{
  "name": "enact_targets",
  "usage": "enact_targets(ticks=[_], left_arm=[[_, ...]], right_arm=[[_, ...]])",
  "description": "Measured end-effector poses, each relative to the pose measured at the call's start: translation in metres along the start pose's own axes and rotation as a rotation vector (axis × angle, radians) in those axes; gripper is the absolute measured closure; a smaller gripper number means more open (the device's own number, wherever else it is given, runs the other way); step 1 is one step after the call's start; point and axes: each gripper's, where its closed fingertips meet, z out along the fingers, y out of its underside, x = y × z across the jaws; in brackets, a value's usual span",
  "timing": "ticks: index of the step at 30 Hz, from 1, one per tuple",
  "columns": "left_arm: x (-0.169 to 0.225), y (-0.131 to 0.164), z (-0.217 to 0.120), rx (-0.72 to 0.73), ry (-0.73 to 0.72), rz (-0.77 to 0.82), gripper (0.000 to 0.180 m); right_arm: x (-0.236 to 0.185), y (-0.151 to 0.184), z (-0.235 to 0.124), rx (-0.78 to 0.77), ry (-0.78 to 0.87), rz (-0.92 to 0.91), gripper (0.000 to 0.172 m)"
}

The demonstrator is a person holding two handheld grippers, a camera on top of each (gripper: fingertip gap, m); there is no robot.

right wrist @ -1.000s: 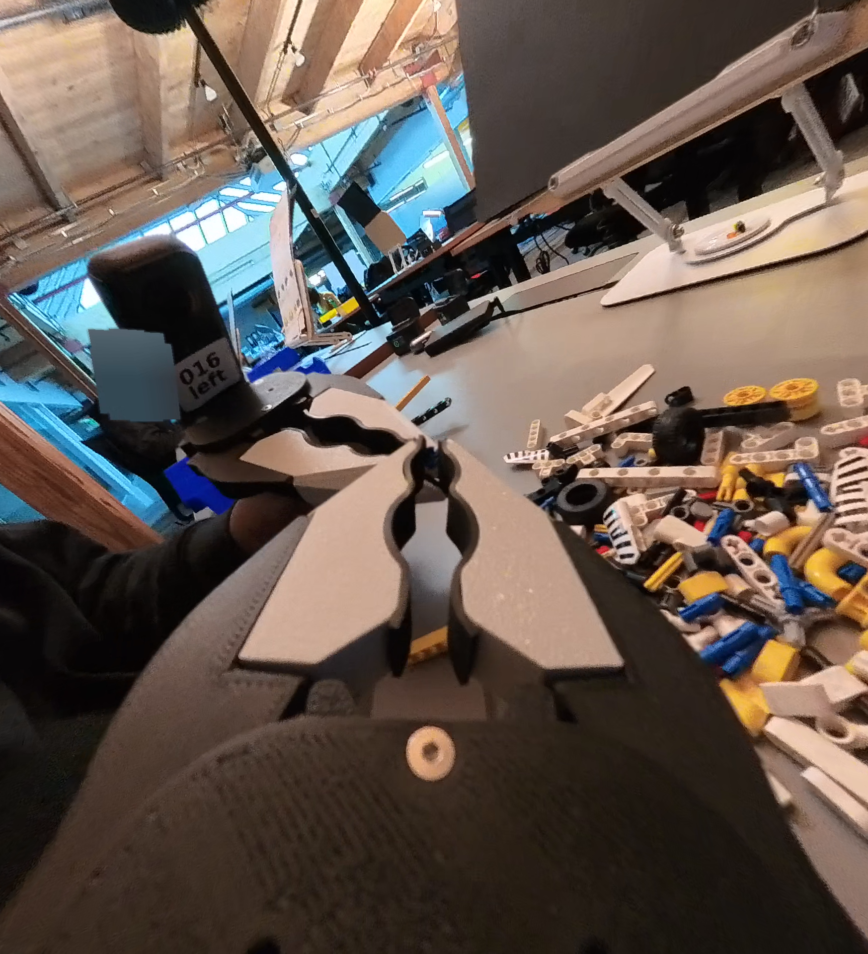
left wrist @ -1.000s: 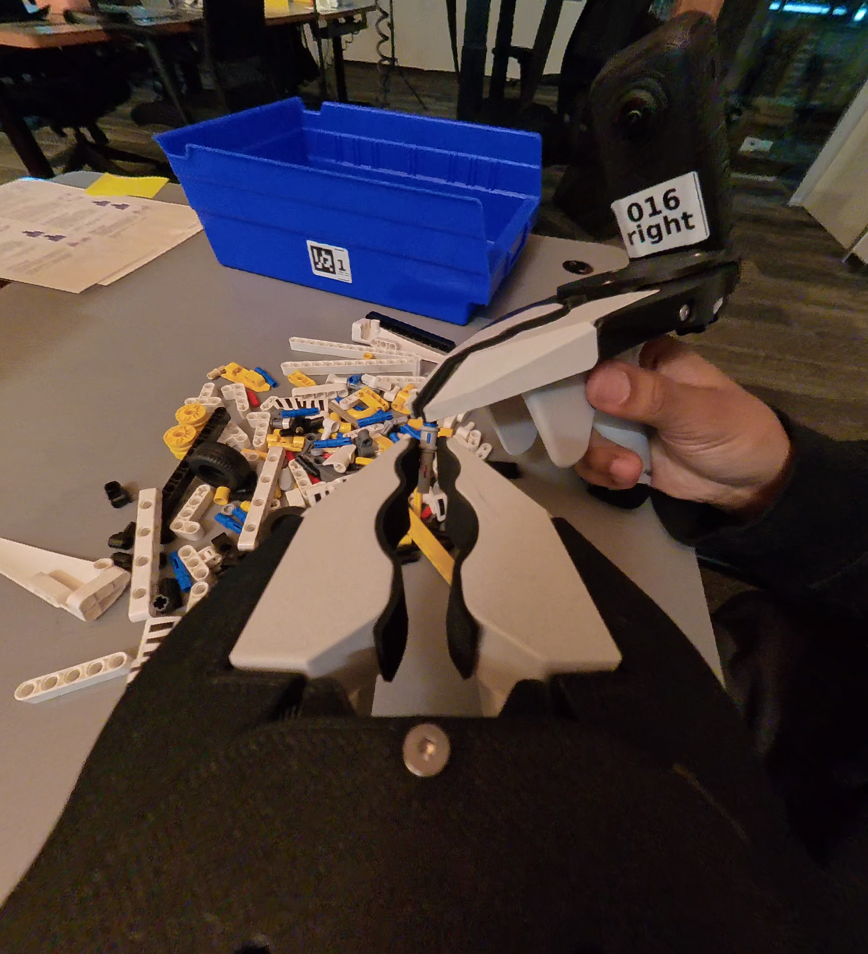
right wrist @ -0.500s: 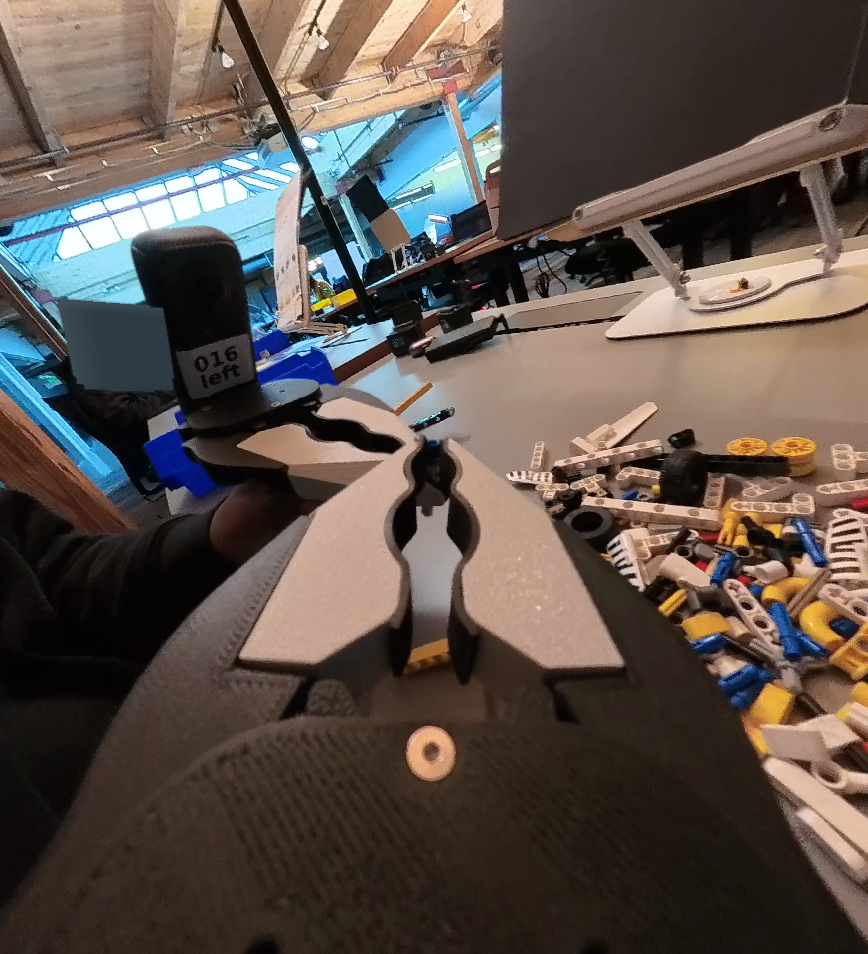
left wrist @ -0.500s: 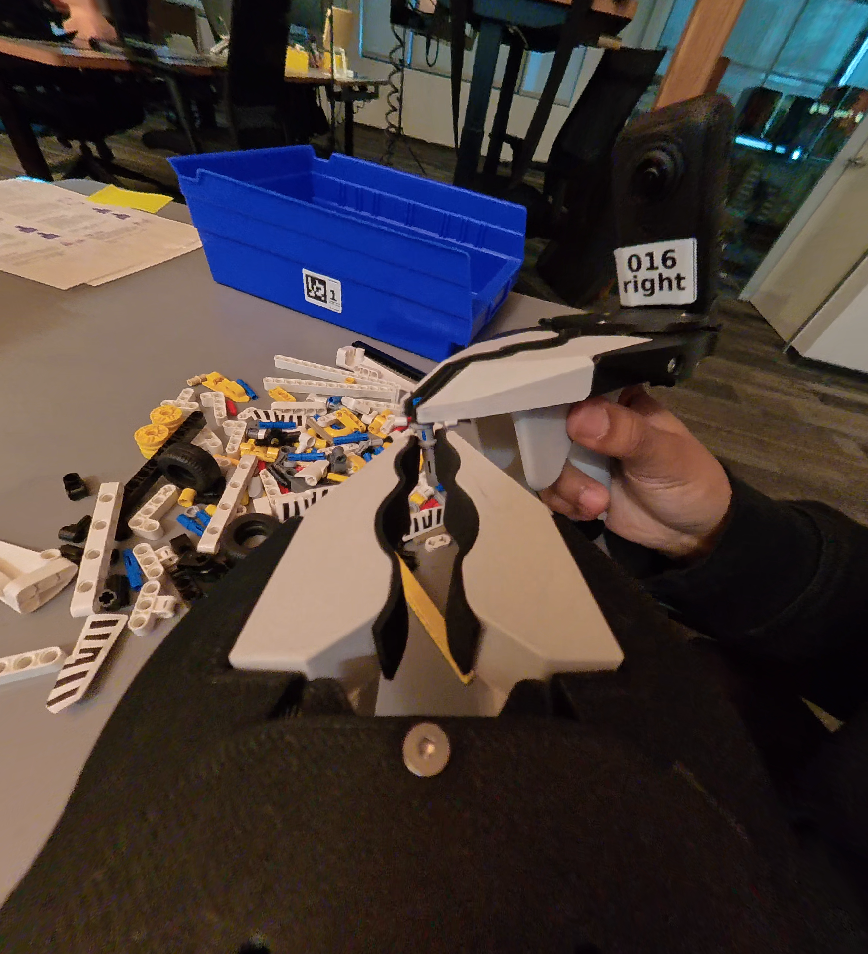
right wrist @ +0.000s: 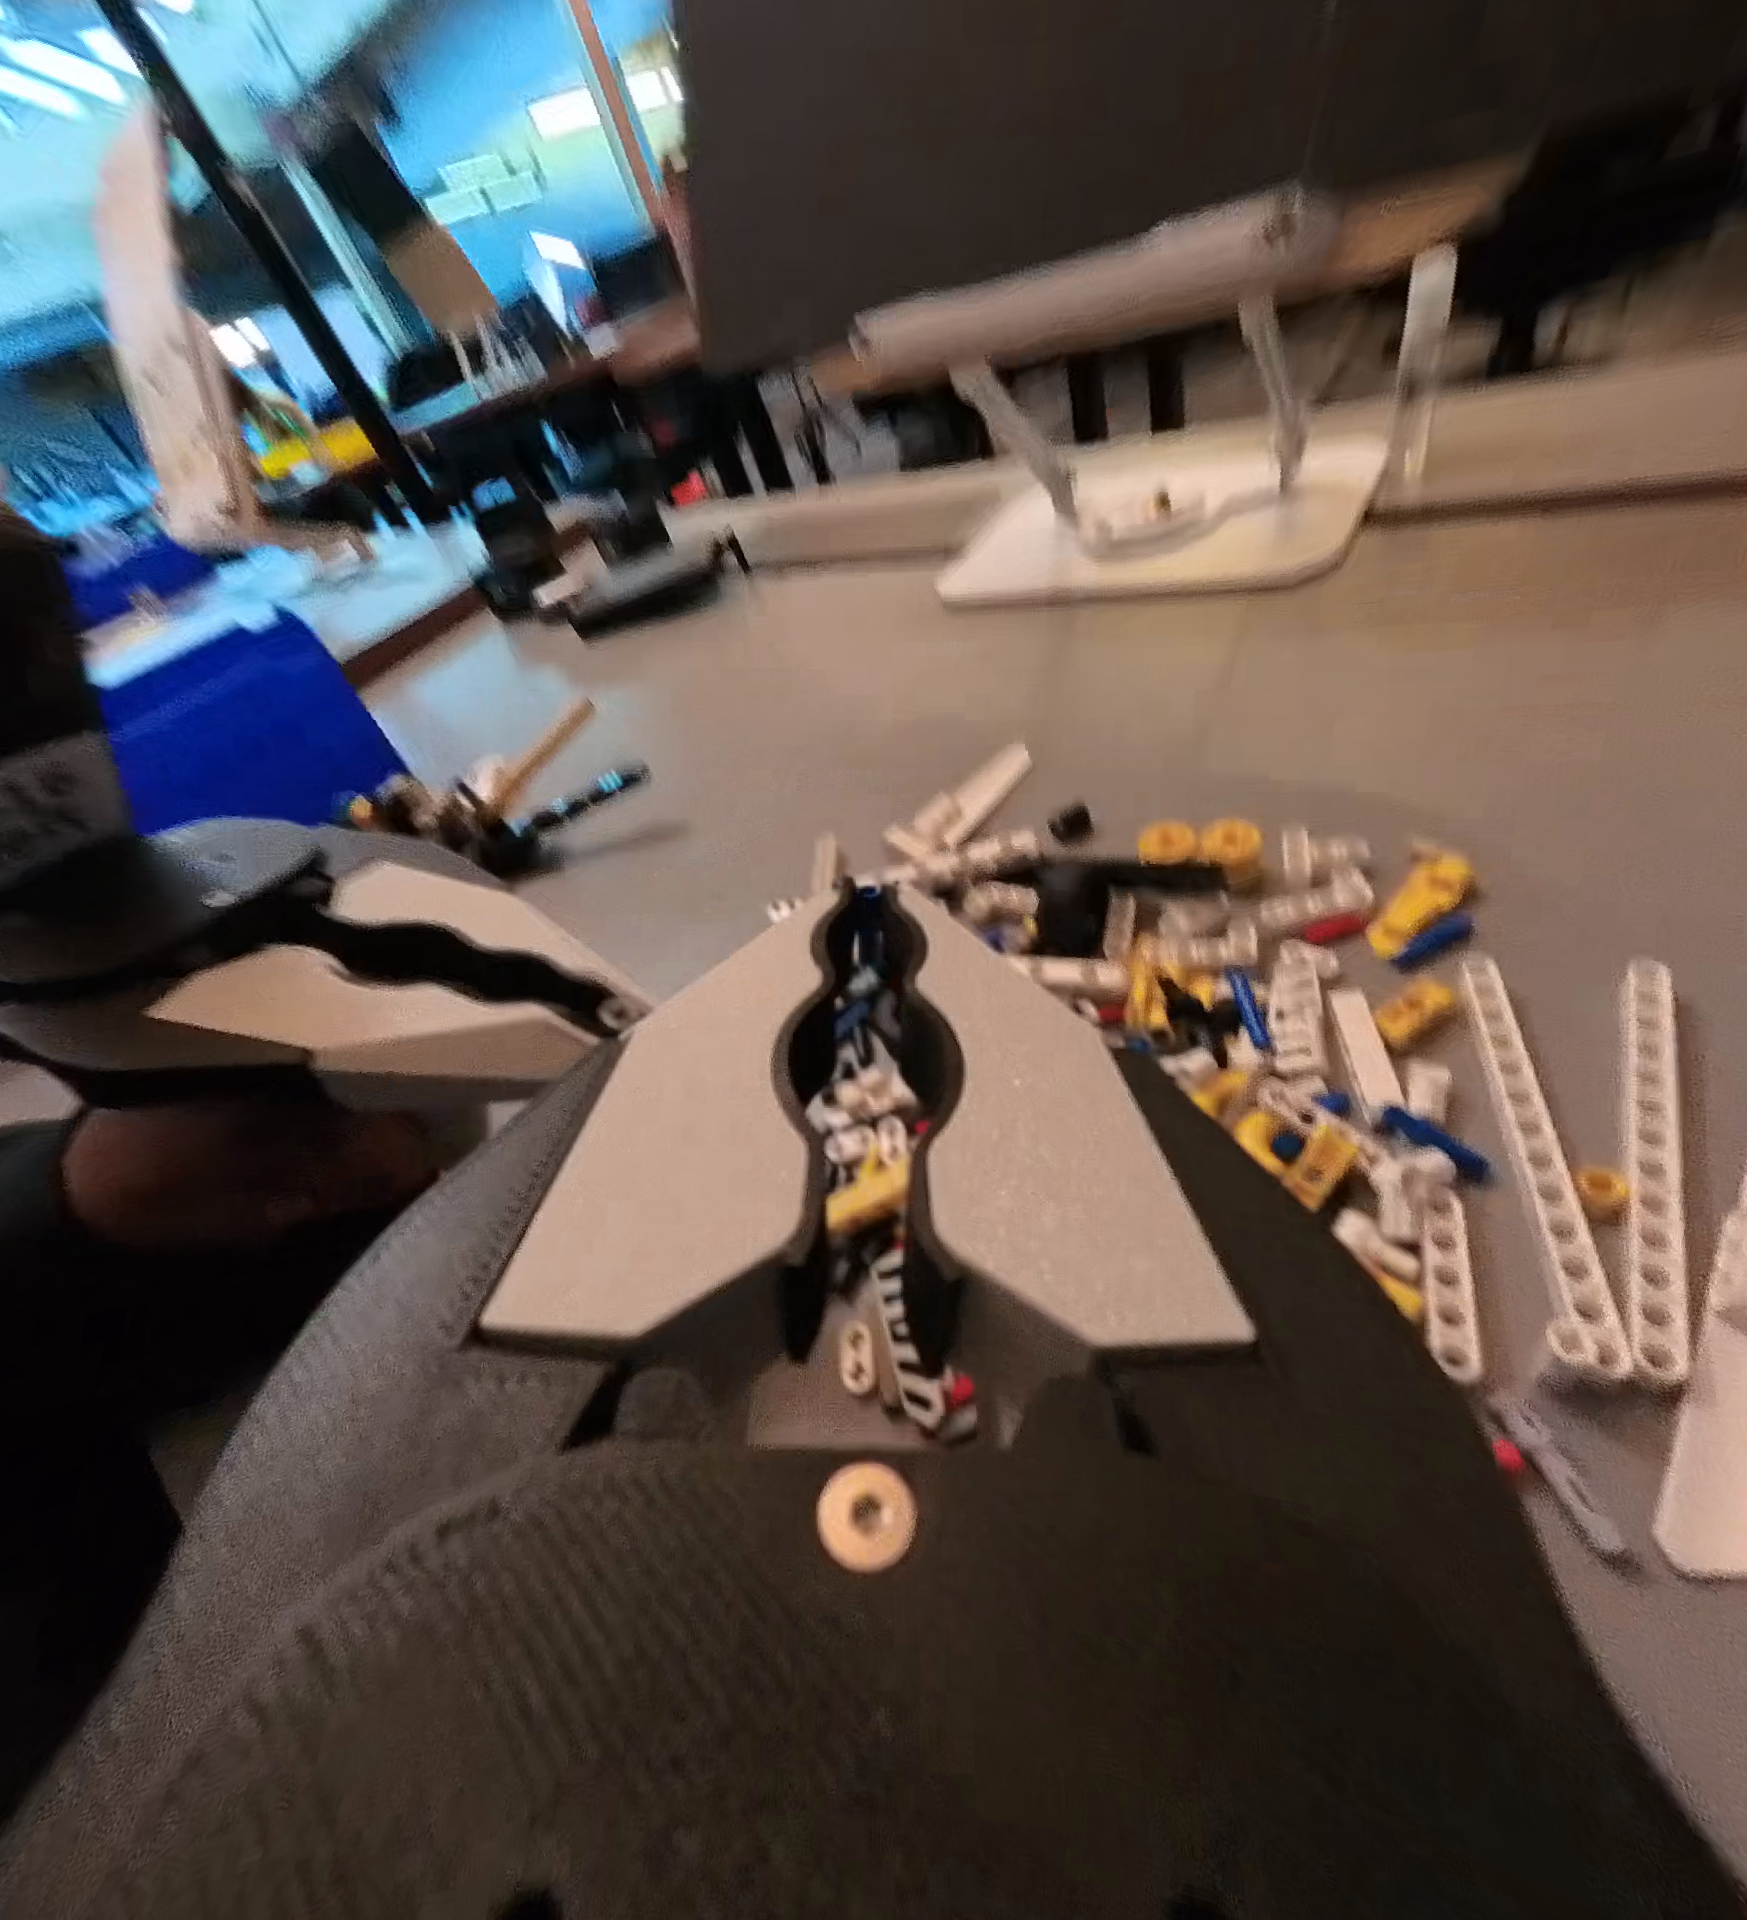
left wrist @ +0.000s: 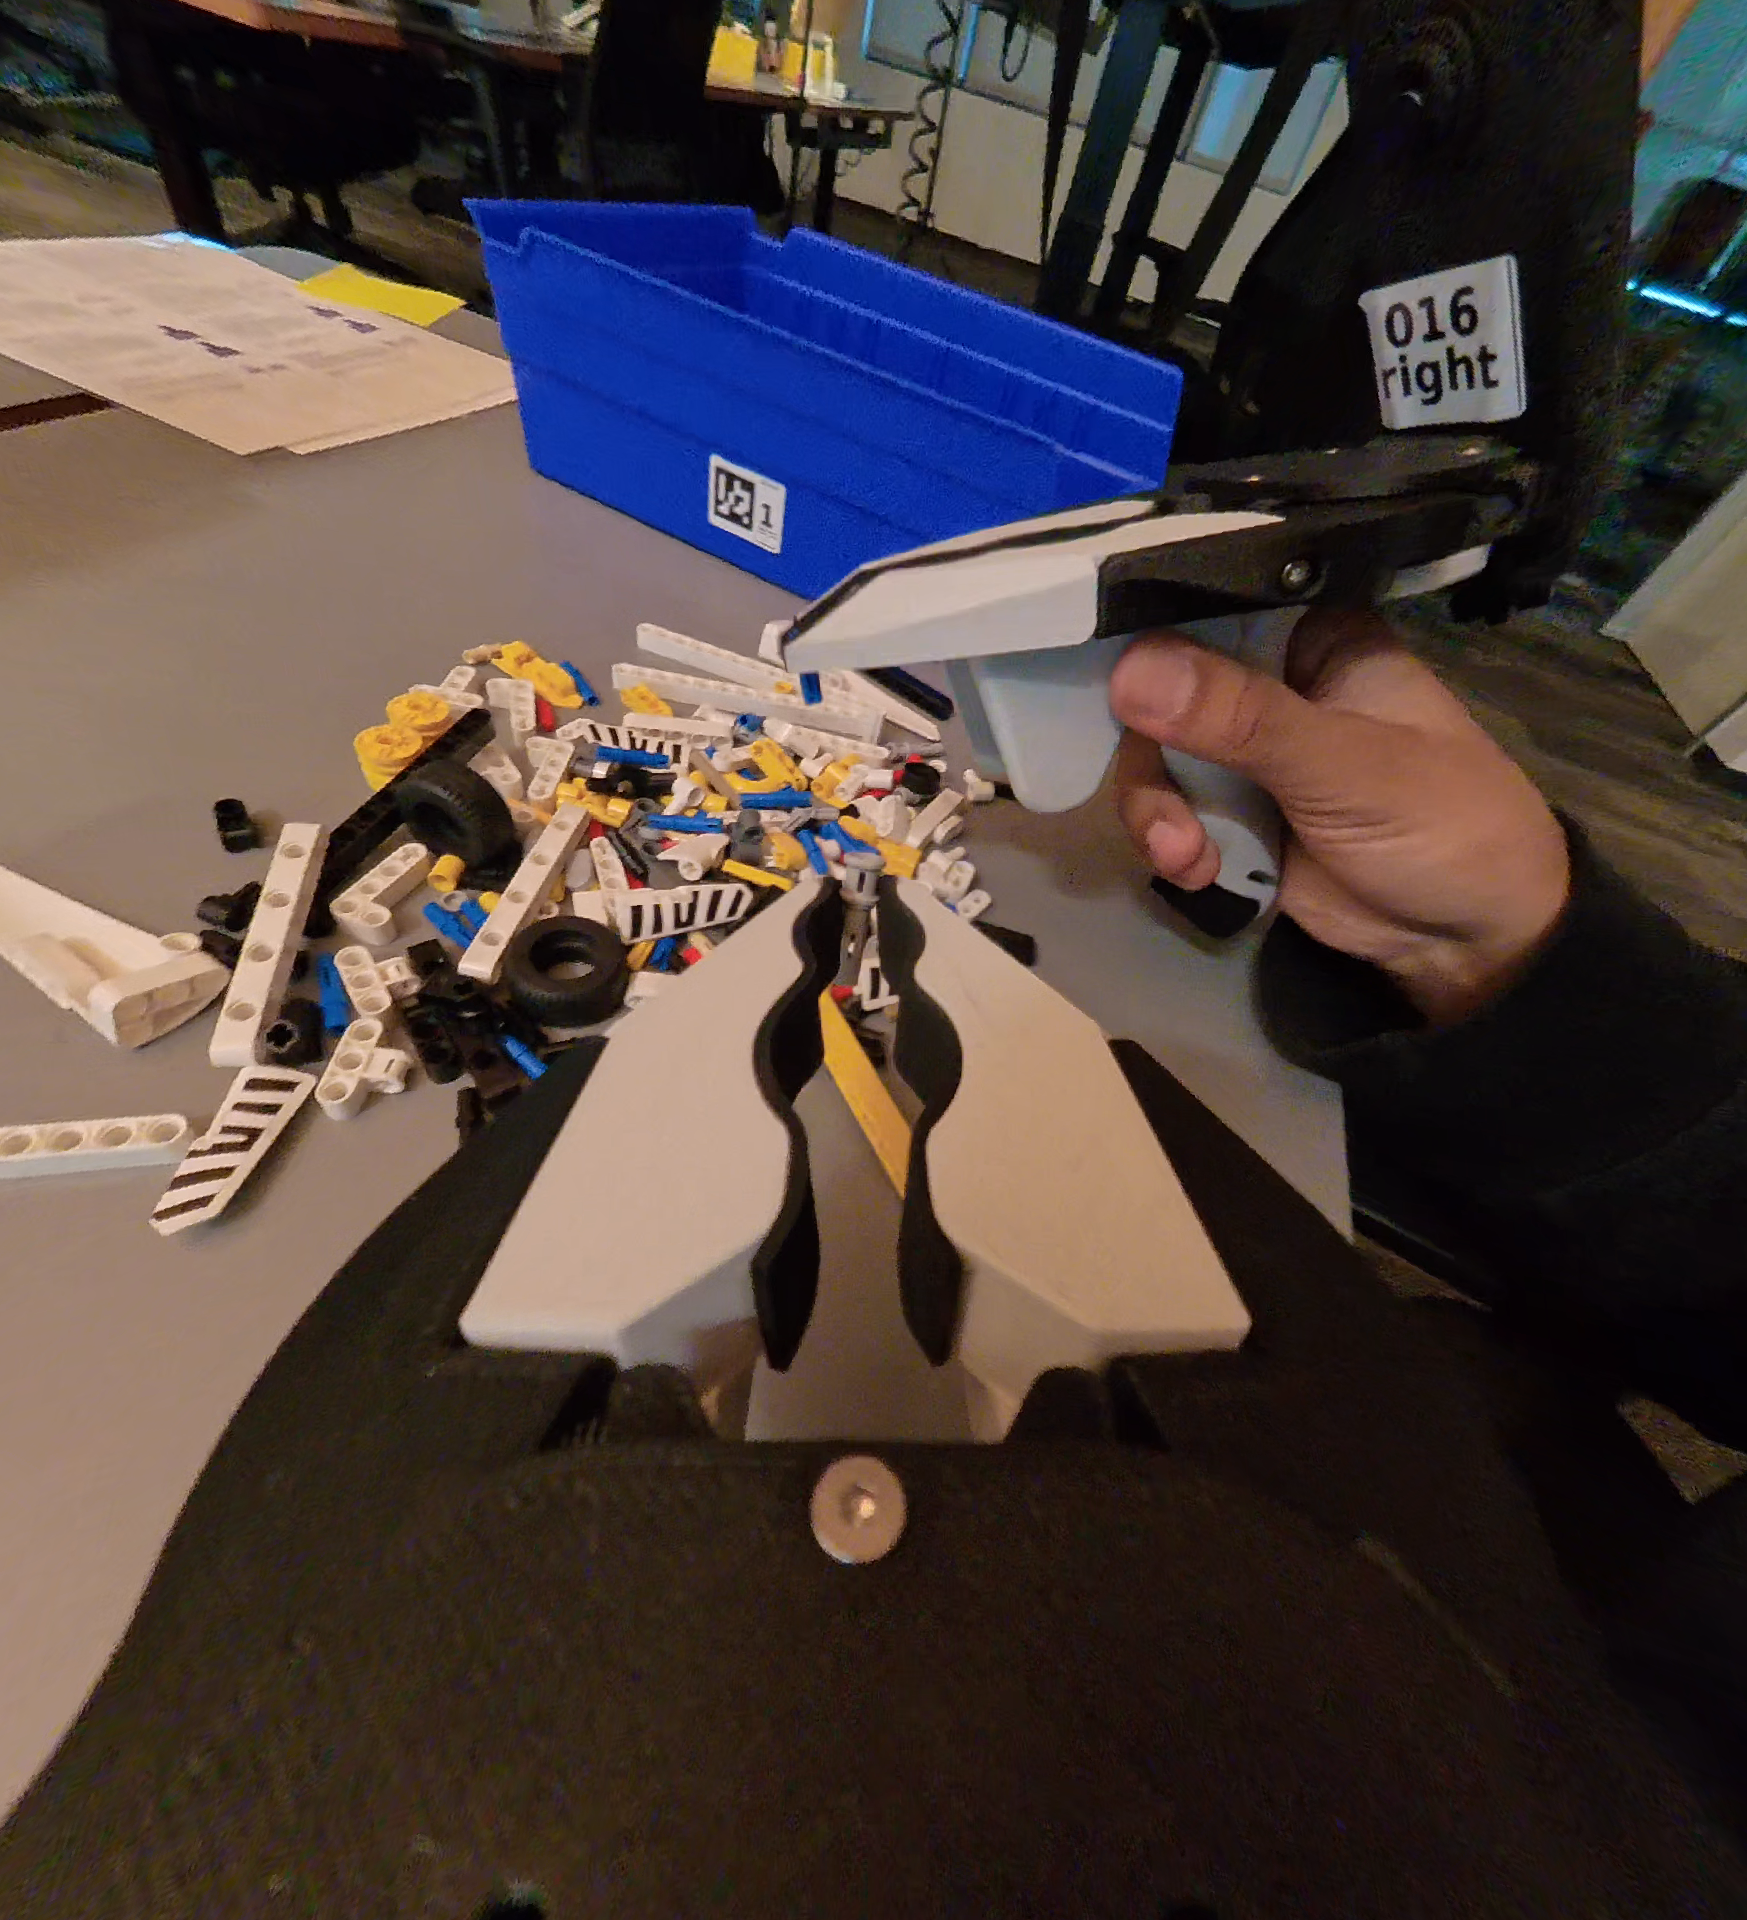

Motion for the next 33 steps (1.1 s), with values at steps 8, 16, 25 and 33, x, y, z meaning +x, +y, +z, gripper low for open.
enact_targets(ticks=[8,16,25,33], left_arm=[[-0.020,0.010,0.004,-0.062,-0.062,0.007,0.177],[-0.051,0.022,0.006,-0.169,-0.123,-0.051,0.177],[-0.070,-0.017,-0.002,-0.026,-0.121,-0.119,0.144],[-0.088,-0.054,-0.108,0.187,-0.244,-0.089,0.147]], right_arm=[[0.038,0.024,0.000,-0.121,0.132,0.002,0.148],[0.044,-0.028,-0.055,0.371,0.207,-0.144,0.150],[0.039,-0.026,-0.054,0.362,0.182,-0.170,0.153],[0.039,-0.024,-0.051,0.337,0.221,-0.224,0.151]])
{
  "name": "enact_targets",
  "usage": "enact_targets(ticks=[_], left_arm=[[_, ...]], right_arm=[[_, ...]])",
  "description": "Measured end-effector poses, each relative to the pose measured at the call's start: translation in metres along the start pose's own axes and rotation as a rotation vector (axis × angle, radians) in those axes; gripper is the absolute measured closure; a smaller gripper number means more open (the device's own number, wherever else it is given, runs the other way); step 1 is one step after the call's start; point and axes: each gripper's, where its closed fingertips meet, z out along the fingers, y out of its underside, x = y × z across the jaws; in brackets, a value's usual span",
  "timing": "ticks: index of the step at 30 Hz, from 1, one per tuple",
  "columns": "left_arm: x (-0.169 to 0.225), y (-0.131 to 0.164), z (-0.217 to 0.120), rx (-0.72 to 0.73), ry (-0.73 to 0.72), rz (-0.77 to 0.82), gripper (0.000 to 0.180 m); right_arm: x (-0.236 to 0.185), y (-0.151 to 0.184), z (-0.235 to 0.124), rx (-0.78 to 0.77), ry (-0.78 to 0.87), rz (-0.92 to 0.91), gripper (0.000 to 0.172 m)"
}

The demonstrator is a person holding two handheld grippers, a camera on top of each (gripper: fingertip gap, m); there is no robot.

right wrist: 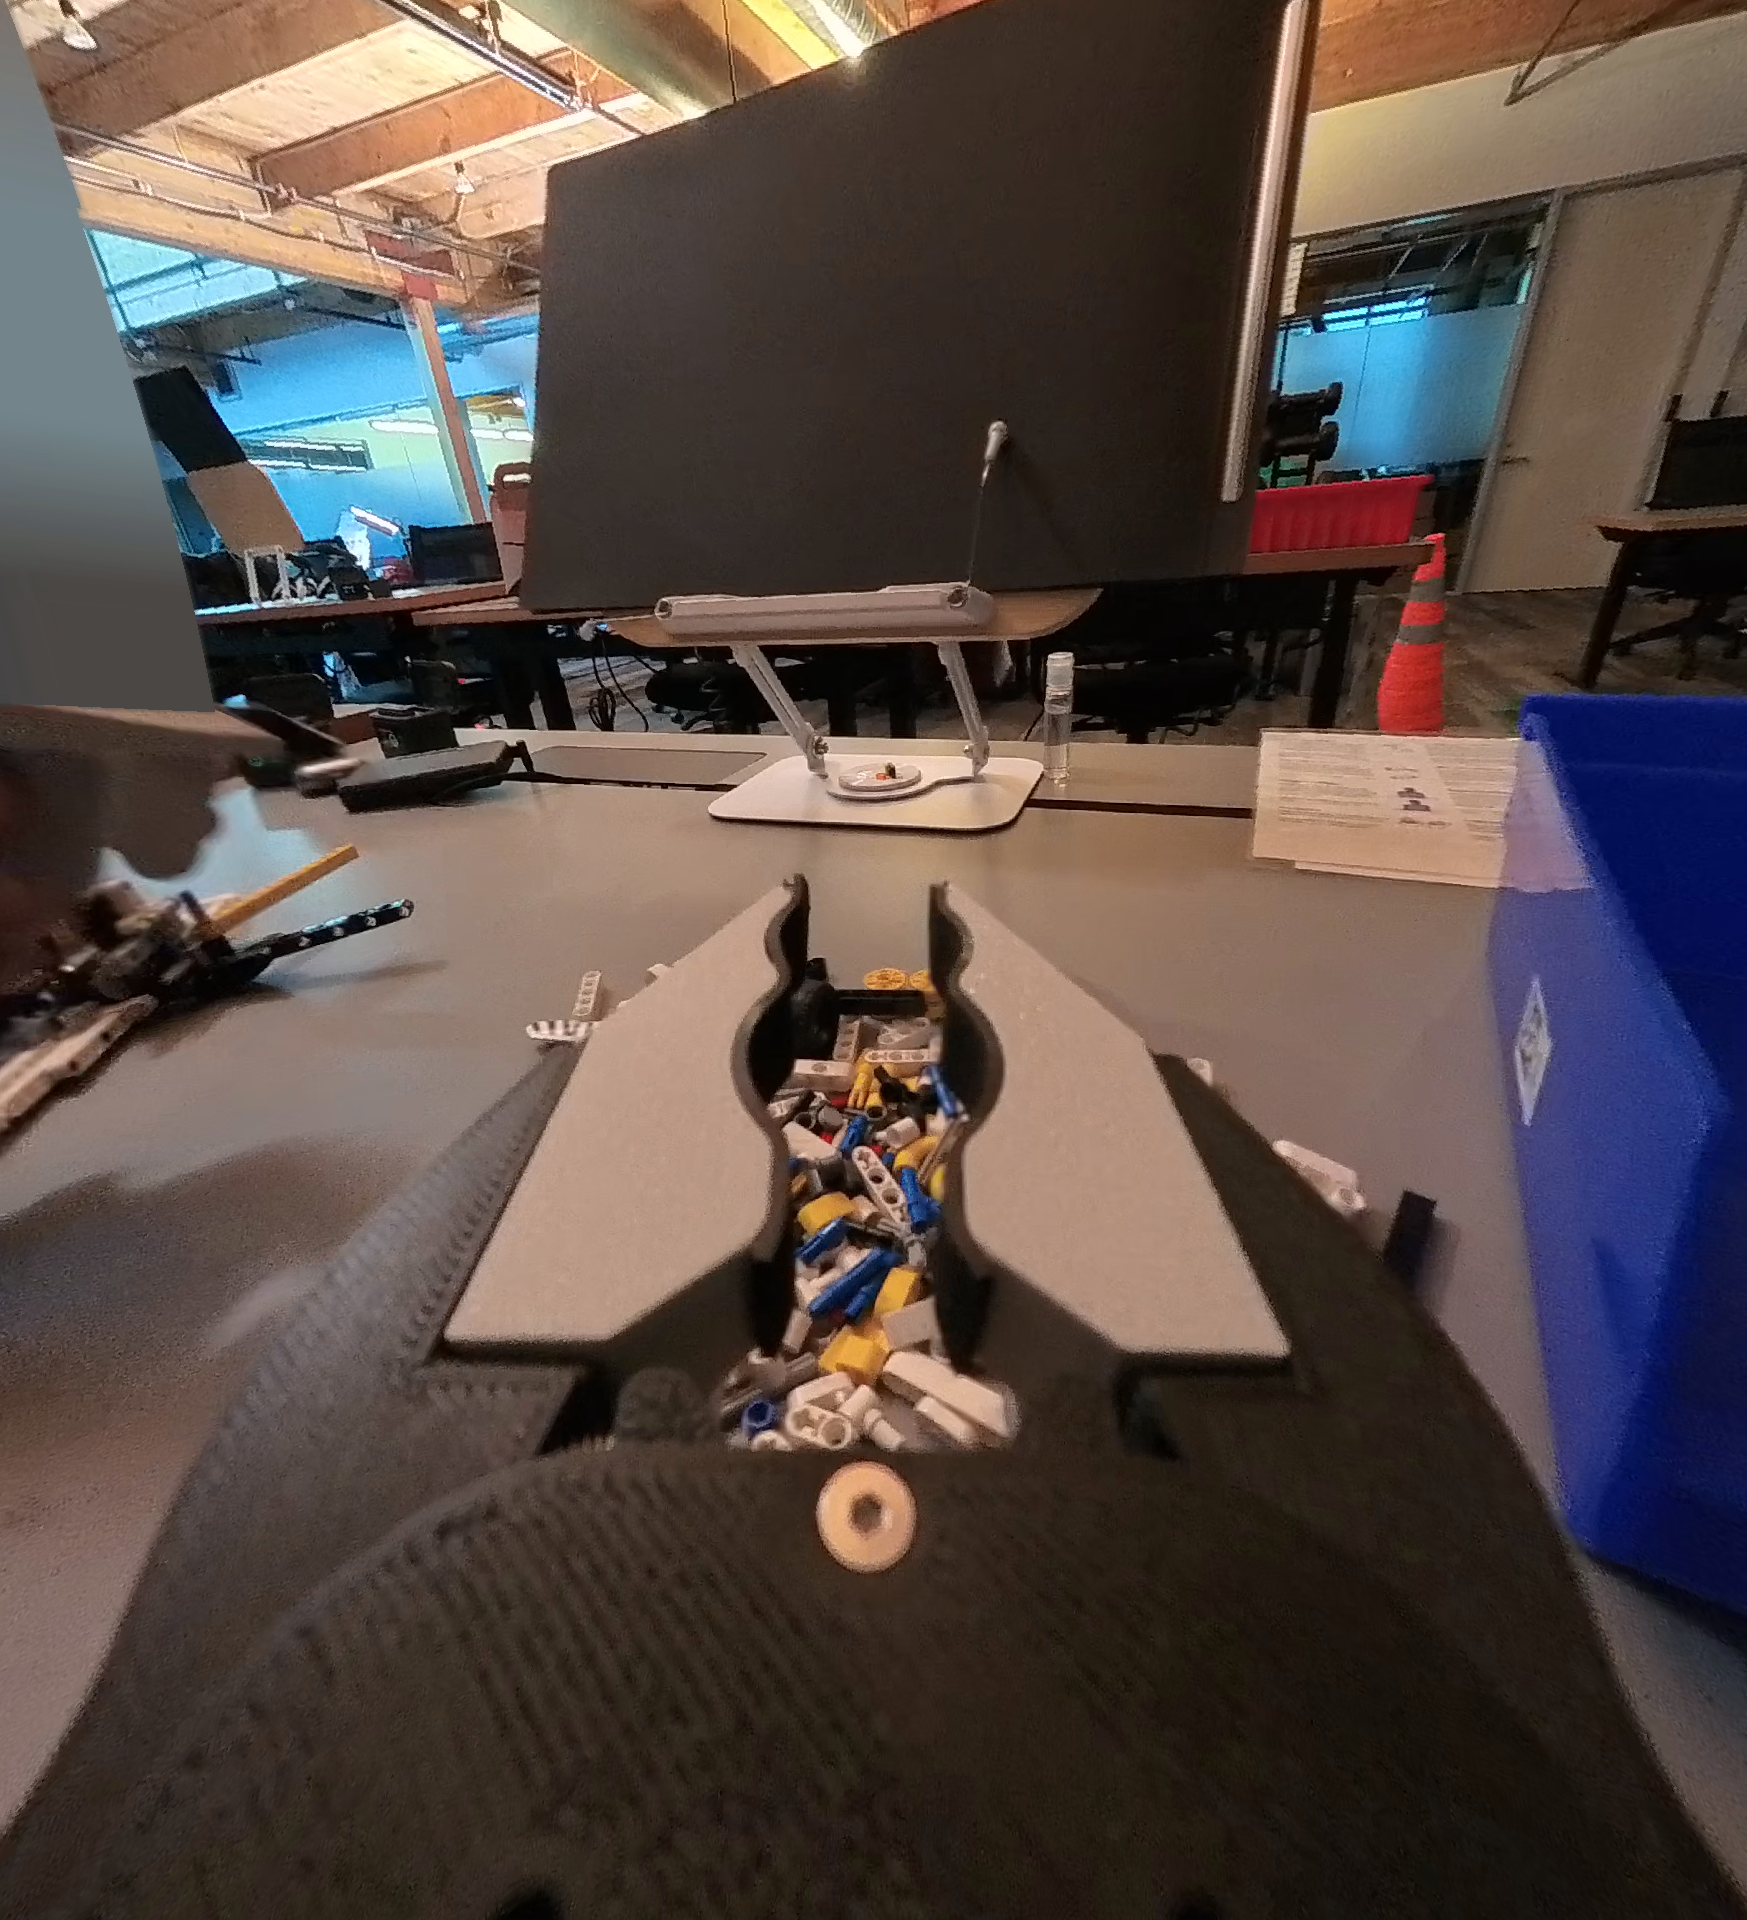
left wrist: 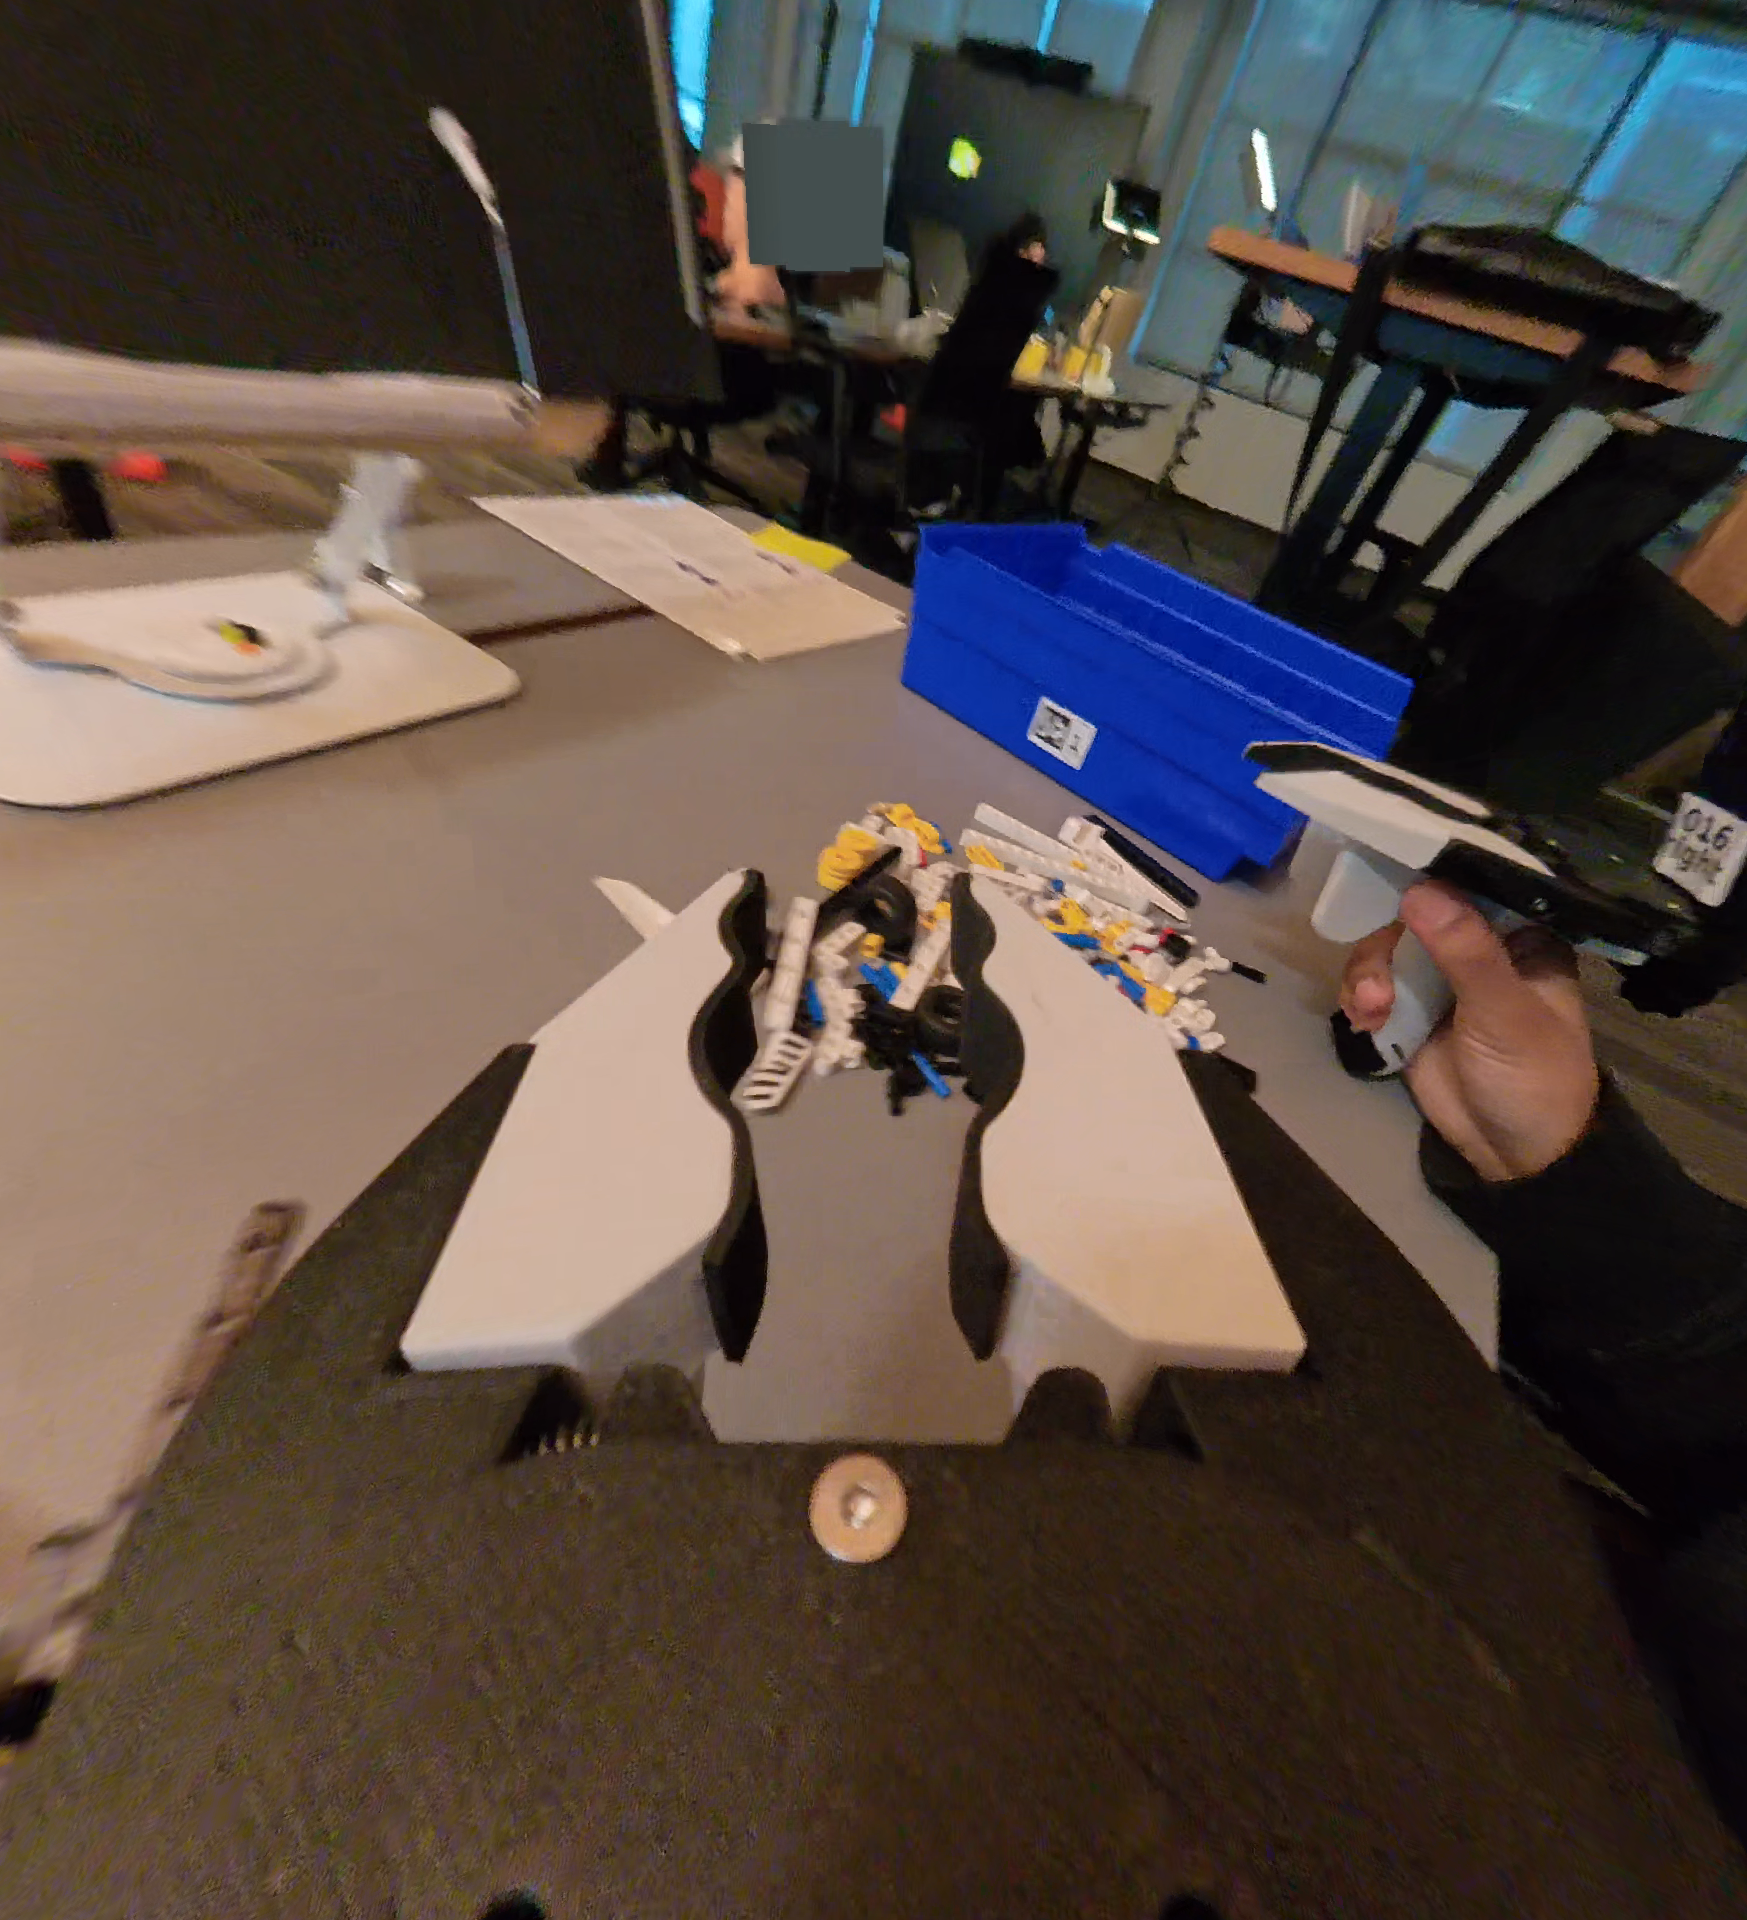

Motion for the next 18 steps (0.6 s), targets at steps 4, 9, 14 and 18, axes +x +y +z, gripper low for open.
enact_targets(ticks=[4,9,14,18], left_arm=[[-0.061,-0.046,-0.079,0.087,-0.301,0.156,0.146],[-0.110,-0.085,-0.165,0.202,-0.449,0.146,0.150],[-0.127,-0.054,-0.182,0.089,-0.455,0.117,0.151],[-0.140,-0.052,-0.176,-0.002,-0.451,0.202,0.152]], right_arm=[[0.005,-0.003,-0.002,-0.004,0.077,-0.155,0.125],[-0.028,-0.006,0.008,0.021,0.066,-0.371,0.147],[-0.157,-0.012,0.054,-0.055,-0.425,-0.205,0.151],[-0.237,-0.024,0.101,-0.071,-0.676,-0.139,0.149]])
